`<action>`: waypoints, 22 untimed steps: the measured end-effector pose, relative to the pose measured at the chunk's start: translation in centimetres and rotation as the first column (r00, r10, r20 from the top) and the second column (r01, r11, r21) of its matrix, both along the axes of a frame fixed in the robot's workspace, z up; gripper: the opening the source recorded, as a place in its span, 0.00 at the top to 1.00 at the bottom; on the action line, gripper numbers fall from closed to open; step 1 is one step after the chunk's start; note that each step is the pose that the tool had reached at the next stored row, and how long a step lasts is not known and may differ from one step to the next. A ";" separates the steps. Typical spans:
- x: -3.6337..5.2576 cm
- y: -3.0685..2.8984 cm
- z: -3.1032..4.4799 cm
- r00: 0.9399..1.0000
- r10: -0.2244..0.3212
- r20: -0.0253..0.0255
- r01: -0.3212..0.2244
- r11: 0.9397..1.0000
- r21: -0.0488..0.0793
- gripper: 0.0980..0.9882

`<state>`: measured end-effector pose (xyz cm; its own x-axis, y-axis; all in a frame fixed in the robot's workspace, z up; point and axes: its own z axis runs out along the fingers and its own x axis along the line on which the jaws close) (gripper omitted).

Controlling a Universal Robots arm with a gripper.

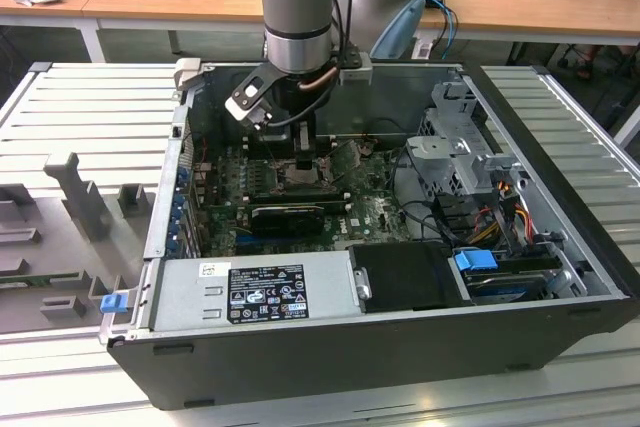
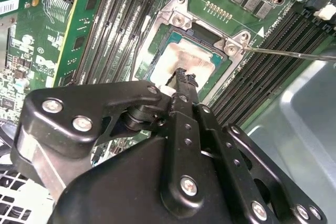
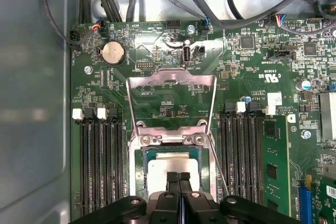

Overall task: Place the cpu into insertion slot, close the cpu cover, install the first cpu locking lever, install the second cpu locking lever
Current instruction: 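Place the cpu into insertion slot, then close the cpu cover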

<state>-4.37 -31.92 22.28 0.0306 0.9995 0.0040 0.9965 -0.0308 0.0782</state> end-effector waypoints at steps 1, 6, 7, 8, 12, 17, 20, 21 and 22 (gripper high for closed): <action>0.00 0.00 0.04 1.000 0.000 0.000 0.000 1.000 0.000 0.99; 0.00 0.00 0.25 1.000 0.000 0.000 0.000 1.000 0.000 0.99; 0.23 -0.03 0.26 1.000 0.000 -0.002 0.000 1.000 0.000 0.99; 0.61 -0.10 0.26 1.000 0.000 -0.003 0.000 1.000 0.000 0.99; 1.35 -0.15 0.28 1.000 0.000 -0.010 0.000 1.000 0.006 0.99; 1.36 -0.14 1.67 1.000 0.000 -0.011 0.000 1.000 0.007 0.99; 1.36 -0.09 2.87 1.000 0.000 -0.010 0.000 1.000 0.005 0.99; 1.36 -0.09 2.92 1.000 0.000 -0.010 0.000 1.000 0.005 0.99; 1.40 -0.08 2.94 1.000 0.000 -0.010 0.000 1.000 0.006 0.99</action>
